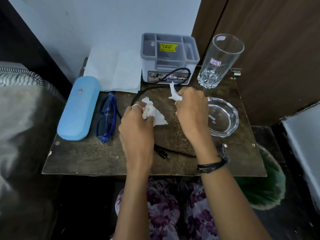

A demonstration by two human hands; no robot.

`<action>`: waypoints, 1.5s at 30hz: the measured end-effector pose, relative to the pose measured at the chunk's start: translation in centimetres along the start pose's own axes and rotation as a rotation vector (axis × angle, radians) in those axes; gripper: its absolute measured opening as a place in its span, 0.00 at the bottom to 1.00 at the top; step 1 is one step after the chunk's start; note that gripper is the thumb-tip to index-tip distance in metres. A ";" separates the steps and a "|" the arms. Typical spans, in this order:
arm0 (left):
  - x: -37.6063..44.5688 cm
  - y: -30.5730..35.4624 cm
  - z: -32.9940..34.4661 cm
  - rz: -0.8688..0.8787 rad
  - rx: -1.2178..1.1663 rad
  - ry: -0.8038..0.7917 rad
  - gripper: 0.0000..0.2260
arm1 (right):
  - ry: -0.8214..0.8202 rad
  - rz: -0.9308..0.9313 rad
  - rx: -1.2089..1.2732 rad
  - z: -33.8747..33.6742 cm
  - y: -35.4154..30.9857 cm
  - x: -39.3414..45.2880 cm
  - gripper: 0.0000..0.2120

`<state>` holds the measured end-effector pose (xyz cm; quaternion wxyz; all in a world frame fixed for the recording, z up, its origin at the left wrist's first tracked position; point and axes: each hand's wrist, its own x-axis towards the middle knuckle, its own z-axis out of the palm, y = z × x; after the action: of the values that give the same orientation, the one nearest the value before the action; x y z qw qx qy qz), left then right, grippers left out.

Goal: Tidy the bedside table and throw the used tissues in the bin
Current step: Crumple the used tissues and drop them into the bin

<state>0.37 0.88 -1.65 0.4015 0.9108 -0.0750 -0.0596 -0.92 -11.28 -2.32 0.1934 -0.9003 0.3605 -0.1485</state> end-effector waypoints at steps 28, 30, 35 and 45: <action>-17.8 11.4 20.4 0.424 0.176 -0.741 0.12 | 0.211 0.615 0.176 -8.9 28.1 -11.1 0.10; -18.6 10.1 23.8 0.373 0.222 -0.799 0.12 | 0.113 0.654 0.164 -6.3 30.7 -11.7 0.11; -18.3 6.7 28.6 0.257 0.145 -0.872 0.12 | -0.022 0.729 0.297 -1.2 35.4 -13.1 0.11; -18.0 5.9 29.4 0.246 0.268 -1.030 0.24 | 0.006 0.803 0.353 -0.1 35.8 -14.2 0.08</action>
<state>-22.83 -20.98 -16.12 0.1974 0.7914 -0.3748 -0.4407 -32.06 -25.09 -20.33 0.3857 -0.6416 0.6515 -0.1233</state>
